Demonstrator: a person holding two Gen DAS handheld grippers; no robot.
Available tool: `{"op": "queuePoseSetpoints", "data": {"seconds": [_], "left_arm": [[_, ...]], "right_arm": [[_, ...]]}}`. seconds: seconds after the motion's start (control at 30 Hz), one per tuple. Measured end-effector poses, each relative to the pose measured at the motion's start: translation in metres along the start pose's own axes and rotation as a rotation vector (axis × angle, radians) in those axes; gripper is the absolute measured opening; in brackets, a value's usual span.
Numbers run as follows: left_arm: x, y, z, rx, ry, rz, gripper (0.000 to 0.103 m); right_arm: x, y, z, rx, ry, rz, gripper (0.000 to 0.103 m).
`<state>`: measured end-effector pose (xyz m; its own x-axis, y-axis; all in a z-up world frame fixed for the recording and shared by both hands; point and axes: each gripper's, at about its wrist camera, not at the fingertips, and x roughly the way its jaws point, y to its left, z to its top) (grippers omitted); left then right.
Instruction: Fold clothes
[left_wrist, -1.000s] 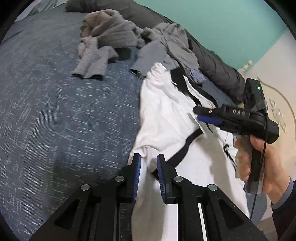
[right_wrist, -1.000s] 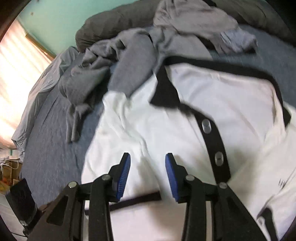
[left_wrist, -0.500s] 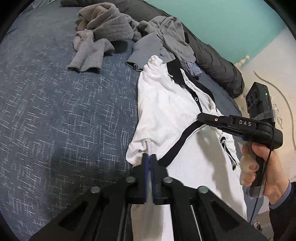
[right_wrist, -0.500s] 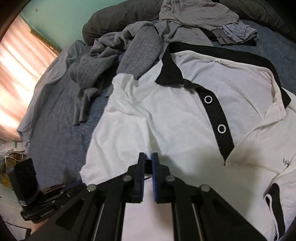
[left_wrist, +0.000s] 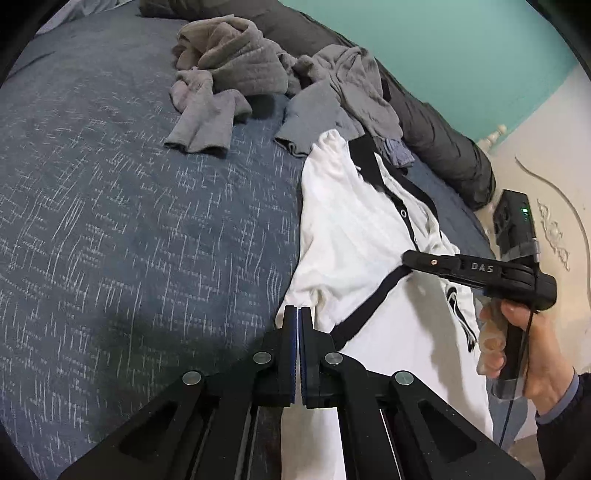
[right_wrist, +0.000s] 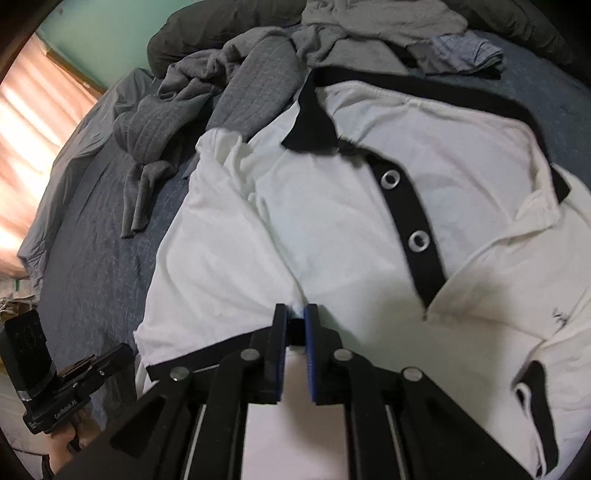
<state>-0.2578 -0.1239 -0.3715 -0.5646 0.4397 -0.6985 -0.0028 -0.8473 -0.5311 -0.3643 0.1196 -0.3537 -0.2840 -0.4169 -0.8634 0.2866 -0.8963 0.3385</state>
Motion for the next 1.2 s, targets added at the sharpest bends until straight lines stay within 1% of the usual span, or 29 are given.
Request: {"op": "queuePoseSetpoints", "data": {"seconds": [0.03,0.1,0.13,0.2,0.27,0.33,0.37,0.4,0.53,0.57,0.6,0.77,0.83,0.87,0.9,1.0,1.07,1.2], "left_arm": [[0.001,0.0,0.001,0.0,-0.005,0.001,0.004],[0.004,0.0,0.003,-0.002,-0.009,-0.005,0.013],[0.006,-0.001,0.003,0.0,-0.009,-0.009,0.014],[0.008,-0.004,0.005,0.017,-0.008,-0.005,0.02],[0.011,-0.006,0.006,0.025,-0.005,-0.003,0.026],[0.015,-0.004,0.005,0.022,0.002,-0.001,0.026],[0.016,-0.003,0.005,0.023,0.006,0.001,0.026],[0.017,-0.003,0.005,0.025,0.011,0.002,0.026],[0.018,-0.002,0.004,0.031,0.016,0.007,0.025],[0.019,-0.002,0.003,0.03,0.016,0.01,0.021],[0.019,-0.001,0.003,0.03,0.016,0.013,0.014],[0.018,0.001,0.002,0.026,0.02,0.012,0.012],[0.018,0.001,0.001,0.029,0.021,0.015,0.011],[0.018,0.001,0.001,0.029,0.021,0.016,0.011],[0.019,0.001,0.001,0.03,0.022,0.017,0.011],[0.019,0.001,0.0,0.027,0.024,0.017,0.01],[0.019,0.001,0.0,0.027,0.024,0.018,0.01],[0.019,0.001,-0.001,0.029,0.023,0.019,0.009]], "right_arm": [[-0.005,0.001,0.002,0.0,-0.019,0.001,0.011],[-0.012,0.003,0.006,-0.001,-0.048,0.008,0.015],[-0.014,0.006,0.011,-0.006,-0.058,0.01,0.016],[-0.015,0.013,0.027,-0.02,-0.071,0.009,0.021],[-0.017,0.022,0.041,-0.047,-0.094,0.011,0.022],[-0.015,0.035,0.06,-0.08,-0.118,0.014,0.027],[-0.011,0.041,0.07,-0.089,-0.12,0.022,0.033],[-0.007,0.046,0.081,-0.097,-0.122,0.031,0.036],[0.014,0.059,0.109,-0.101,-0.102,0.006,0.037],[0.02,0.062,0.115,-0.103,-0.094,-0.006,0.038],[0.026,0.066,0.12,-0.108,-0.084,-0.018,0.04],[0.056,0.081,0.131,-0.158,-0.037,-0.091,0.04],[0.065,0.082,0.132,-0.164,-0.027,-0.111,0.027],[0.067,0.082,0.132,-0.166,-0.031,-0.117,0.013],[0.067,0.082,0.133,-0.165,-0.045,-0.12,0.008],[0.066,0.077,0.138,-0.145,-0.074,-0.13,0.005],[0.065,0.068,0.143,-0.107,-0.095,-0.134,0.005],[0.069,0.052,0.147,-0.05,-0.087,-0.131,0.004]]}}
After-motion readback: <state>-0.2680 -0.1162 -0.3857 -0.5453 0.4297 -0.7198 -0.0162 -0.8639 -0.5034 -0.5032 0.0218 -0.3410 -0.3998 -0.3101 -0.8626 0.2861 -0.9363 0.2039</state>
